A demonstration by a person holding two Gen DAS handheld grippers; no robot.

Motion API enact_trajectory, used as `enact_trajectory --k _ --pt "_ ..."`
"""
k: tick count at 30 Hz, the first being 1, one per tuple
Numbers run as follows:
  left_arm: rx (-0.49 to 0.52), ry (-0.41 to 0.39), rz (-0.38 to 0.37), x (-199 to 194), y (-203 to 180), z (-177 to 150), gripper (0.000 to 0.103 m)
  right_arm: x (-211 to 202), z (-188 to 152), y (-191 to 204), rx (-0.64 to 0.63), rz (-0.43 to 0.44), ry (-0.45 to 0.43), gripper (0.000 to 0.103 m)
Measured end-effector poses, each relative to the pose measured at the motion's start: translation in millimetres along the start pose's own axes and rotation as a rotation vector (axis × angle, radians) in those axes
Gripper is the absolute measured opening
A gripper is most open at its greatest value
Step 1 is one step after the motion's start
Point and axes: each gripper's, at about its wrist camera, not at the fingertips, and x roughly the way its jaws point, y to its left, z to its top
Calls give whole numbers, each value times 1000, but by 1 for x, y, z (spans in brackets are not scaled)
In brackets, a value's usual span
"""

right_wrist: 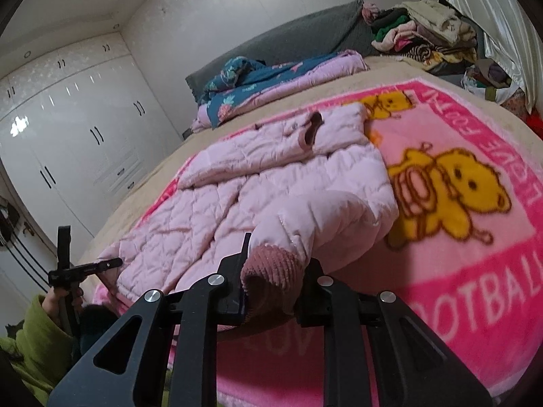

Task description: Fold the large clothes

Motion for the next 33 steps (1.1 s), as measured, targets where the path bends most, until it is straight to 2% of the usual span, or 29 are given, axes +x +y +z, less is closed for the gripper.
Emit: enact_trajectory --k 14,33 --pt "-32 -136 -28 -24 -7 60 13 -1 54 8 -17 -15 -86 17" --pt "-29 -221 -29 -32 -16 122 13 20 109 7 -17 -65 -133 17"
